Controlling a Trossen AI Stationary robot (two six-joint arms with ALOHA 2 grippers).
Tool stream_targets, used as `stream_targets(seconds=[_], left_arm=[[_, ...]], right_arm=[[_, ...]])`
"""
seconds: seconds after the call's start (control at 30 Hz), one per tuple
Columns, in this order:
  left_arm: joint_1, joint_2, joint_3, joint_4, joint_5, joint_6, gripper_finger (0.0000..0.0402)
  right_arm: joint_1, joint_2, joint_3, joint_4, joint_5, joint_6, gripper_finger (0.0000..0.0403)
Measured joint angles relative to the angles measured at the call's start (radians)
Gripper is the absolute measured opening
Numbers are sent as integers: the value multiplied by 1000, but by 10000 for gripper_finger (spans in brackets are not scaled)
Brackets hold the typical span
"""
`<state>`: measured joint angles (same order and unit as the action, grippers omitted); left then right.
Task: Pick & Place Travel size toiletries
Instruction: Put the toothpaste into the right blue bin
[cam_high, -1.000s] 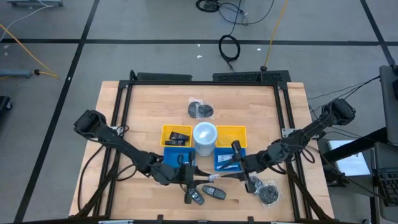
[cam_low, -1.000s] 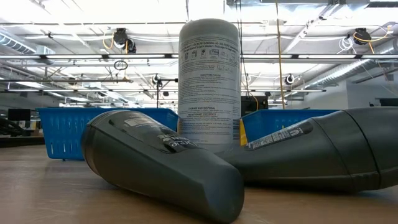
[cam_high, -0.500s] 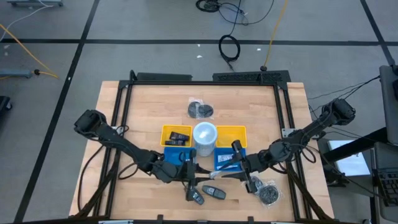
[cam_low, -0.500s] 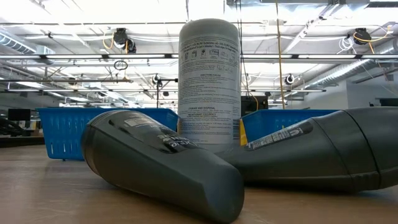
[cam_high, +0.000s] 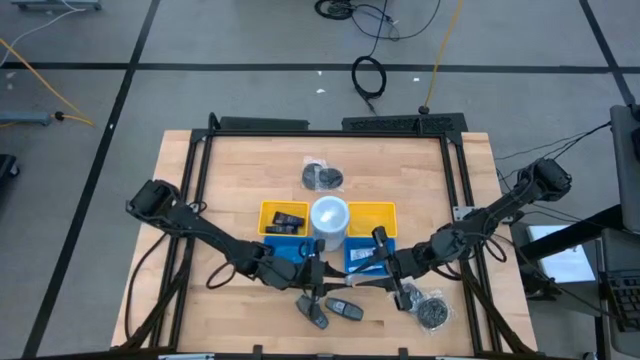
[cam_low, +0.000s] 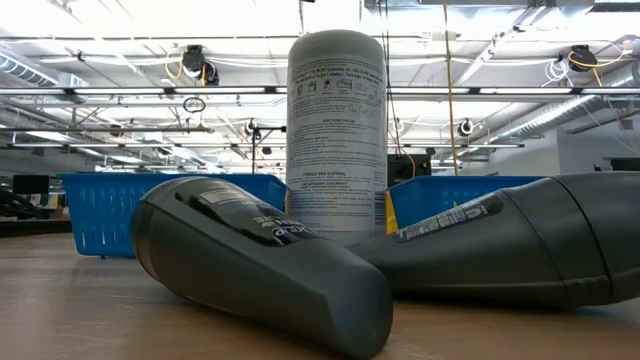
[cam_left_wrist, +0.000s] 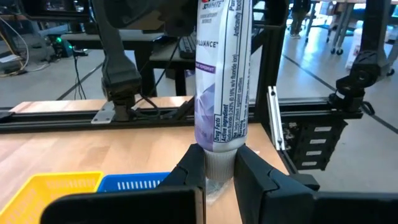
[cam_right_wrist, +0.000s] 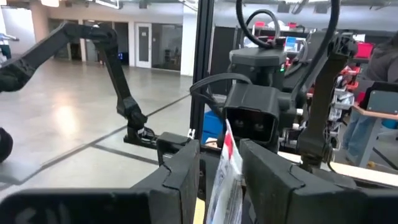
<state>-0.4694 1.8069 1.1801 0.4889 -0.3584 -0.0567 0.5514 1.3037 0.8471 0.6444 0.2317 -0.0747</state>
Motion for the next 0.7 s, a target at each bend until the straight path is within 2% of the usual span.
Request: stream_targets(seconds=[0.3,0.4,0.53,0.7], left_arm=[[-1,0,0,3,3,2,33],[-1,0,0,2,3,2,33],[-2,0,0,1,3,1,33],[-2,0,0,-3,-2,1,70]], right_arm=[[0,0,0,2,0,-1,106],[0,0,0,2,0,-25,80],[0,0,0,1,-1,-62,15],[0,0,0,-2,0,-71,3]])
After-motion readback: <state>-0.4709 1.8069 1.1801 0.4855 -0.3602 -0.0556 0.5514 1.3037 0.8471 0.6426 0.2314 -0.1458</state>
